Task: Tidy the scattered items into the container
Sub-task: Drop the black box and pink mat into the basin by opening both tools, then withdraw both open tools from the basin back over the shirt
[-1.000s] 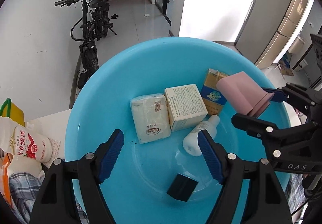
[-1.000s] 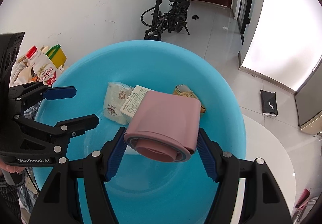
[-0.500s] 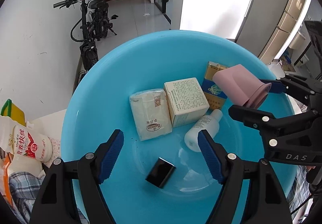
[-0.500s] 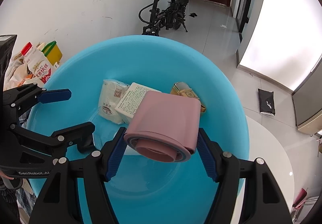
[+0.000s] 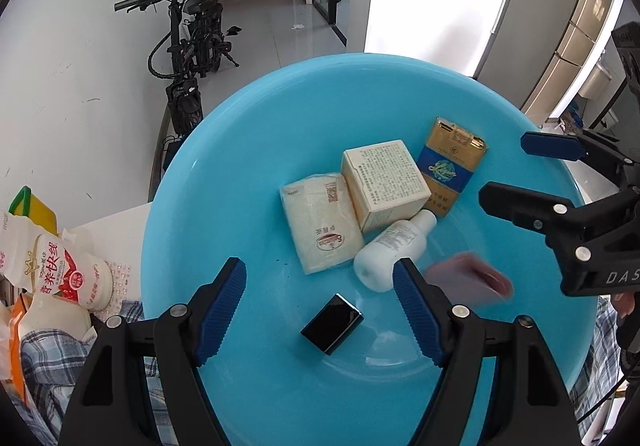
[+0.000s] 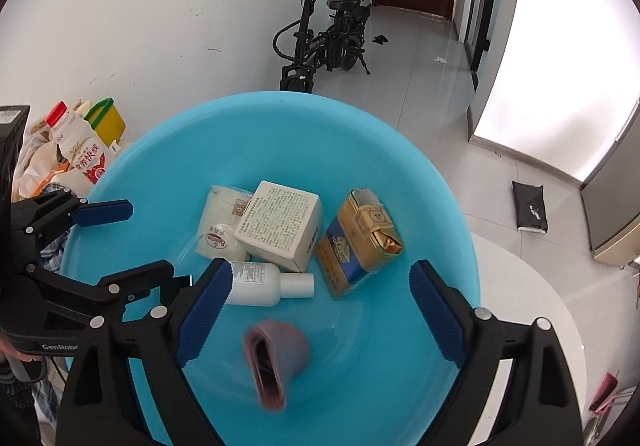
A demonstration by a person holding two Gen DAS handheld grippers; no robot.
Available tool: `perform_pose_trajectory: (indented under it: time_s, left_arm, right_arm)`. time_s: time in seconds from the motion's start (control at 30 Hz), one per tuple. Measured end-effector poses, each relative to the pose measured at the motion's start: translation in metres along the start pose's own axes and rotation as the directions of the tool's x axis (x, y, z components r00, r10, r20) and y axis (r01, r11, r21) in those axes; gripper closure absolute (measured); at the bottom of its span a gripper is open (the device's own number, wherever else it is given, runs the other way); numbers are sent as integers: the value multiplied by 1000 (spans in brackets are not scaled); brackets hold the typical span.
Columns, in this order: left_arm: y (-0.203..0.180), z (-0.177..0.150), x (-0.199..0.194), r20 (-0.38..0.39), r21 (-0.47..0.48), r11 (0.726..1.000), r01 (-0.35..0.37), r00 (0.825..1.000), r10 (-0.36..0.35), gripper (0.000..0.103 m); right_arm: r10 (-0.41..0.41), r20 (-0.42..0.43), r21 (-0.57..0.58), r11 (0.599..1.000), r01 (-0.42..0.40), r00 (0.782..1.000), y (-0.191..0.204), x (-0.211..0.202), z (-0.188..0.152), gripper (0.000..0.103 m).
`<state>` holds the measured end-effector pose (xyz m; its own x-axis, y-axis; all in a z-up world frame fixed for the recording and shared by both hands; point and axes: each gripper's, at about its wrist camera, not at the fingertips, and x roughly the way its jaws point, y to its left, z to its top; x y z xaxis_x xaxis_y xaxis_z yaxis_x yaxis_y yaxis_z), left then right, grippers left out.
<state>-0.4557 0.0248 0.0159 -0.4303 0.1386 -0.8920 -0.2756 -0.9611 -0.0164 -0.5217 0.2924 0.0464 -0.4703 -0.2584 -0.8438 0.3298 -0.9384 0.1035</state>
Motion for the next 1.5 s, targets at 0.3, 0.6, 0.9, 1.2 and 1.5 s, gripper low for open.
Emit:
perform_pose_trajectory:
  time_s: [0.3,0.6,0.9,1.2,1.5]
  left_arm:
    - [3,-3,-5,-6,-28,999,36,999,-36,25]
    - [-6,-12,-24,29,13,1000,15,999,-15,25]
    - [-6,-17,-44,60,-23,1000,12,998,-11,25]
    - [-18,-32,-74,95,5,1000,-11,995,11,25]
    - [-27,-47,-104,131,24,1000,-2,991,-1,25]
  right_arm:
    - [11,-1,-6,1000,-11,1000,1,-5,-5,14]
    - [23,12,-13,1000,-23,1000,7,-16,-8,11]
    - [21,65,-9,1000,-21,998,7,-41,-13,11]
    - [7,102,-15,1000,-6,995,8,-65,-23,11]
    - [-19,139,-61,998,27,990,22,-90,-38,11]
